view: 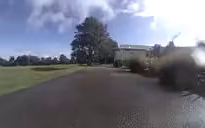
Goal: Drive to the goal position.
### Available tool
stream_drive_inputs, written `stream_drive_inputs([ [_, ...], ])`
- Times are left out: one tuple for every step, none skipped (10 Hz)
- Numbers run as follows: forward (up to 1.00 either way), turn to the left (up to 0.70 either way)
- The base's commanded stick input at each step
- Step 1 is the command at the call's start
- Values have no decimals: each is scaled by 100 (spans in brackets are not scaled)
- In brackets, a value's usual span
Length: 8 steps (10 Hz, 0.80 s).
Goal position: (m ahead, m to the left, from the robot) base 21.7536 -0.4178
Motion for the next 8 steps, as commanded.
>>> stream_drive_inputs([
  [70,0],
  [70,0],
  [70,0],
  [70,0],
  [70,0],
  [70,0],
  [70,0],
  [70,0],
])
